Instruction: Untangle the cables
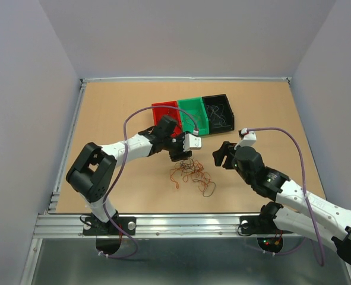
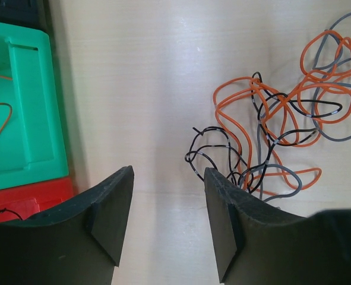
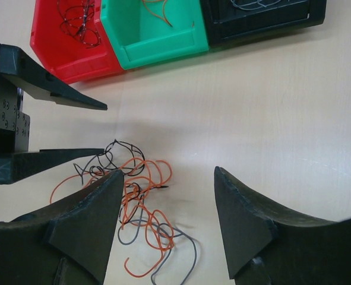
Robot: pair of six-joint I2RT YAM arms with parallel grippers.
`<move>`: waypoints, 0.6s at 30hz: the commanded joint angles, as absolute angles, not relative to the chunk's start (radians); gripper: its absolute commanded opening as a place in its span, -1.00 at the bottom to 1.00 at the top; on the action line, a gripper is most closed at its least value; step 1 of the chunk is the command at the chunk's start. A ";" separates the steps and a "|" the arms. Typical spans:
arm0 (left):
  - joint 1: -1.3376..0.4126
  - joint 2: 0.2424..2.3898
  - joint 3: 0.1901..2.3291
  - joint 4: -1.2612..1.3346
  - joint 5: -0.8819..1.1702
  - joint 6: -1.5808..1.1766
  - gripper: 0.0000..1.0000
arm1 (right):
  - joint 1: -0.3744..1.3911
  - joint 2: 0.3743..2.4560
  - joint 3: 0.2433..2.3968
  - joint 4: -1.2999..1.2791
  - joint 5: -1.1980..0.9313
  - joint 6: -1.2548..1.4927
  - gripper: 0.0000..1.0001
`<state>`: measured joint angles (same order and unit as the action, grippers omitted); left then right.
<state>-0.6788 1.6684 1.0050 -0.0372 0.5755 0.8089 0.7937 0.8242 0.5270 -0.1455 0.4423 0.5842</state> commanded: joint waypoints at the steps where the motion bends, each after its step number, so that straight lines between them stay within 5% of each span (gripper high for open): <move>1: -0.683 1.611 1.035 -0.072 0.615 0.836 0.26 | 0.801 0.808 0.506 -0.097 0.468 0.598 0.36; 18: -0.686 1.528 0.985 -0.024 0.624 0.813 0.40 | 0.799 0.821 0.503 -0.091 0.463 0.595 0.36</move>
<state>-0.6788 1.5272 0.9691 0.0063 0.5953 0.7971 0.7937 0.8246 0.5262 -0.1452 0.4423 0.5842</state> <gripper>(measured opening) 0.701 0.677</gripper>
